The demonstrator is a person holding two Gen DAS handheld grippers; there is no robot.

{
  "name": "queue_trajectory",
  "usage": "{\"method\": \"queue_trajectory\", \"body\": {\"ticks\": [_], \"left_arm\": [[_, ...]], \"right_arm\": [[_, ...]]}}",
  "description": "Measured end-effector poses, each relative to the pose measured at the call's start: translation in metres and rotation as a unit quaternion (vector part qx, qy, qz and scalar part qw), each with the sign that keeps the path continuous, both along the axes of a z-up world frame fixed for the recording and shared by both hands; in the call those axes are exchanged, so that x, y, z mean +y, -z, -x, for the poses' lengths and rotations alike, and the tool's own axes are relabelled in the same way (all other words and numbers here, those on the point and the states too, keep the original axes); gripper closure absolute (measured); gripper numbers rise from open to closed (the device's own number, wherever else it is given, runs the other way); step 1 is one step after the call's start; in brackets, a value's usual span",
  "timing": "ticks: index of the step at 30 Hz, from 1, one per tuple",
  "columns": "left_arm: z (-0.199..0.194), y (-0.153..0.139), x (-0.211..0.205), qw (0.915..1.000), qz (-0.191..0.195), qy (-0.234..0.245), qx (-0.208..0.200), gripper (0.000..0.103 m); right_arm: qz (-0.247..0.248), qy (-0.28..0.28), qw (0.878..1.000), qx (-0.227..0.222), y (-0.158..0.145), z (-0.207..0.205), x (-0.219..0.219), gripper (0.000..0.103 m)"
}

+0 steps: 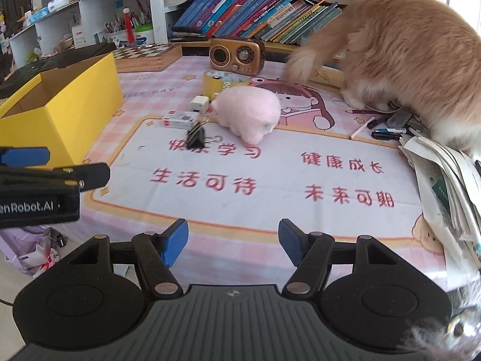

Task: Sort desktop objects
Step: 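Reach the left tool to the black binder clip and grasp it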

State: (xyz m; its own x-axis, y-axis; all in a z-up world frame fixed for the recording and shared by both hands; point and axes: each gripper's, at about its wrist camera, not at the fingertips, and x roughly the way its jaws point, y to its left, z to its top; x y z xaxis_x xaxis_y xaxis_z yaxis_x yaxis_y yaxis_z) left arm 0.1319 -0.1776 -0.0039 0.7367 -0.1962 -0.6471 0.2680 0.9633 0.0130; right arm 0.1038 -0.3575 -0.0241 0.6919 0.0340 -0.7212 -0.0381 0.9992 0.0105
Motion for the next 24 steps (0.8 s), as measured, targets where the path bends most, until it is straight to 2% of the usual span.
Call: {"method": "queue_trajectory", "body": {"ticks": [11,24], "left_arm": [[-0.035,-0.002,-0.034,0.9995,-0.016,-0.025,-0.007,0.013],[-0.067,0.005,-0.042,0.9982,-0.028,-0.052,0.005,0.013]], "right_arm": [[-0.012,-0.029,0.999,-0.007,0.004,-0.05,-0.039,0.038],[-0.008,-0.086,0.996,0.001,0.017,-0.116,-0.05,0.038]]}}
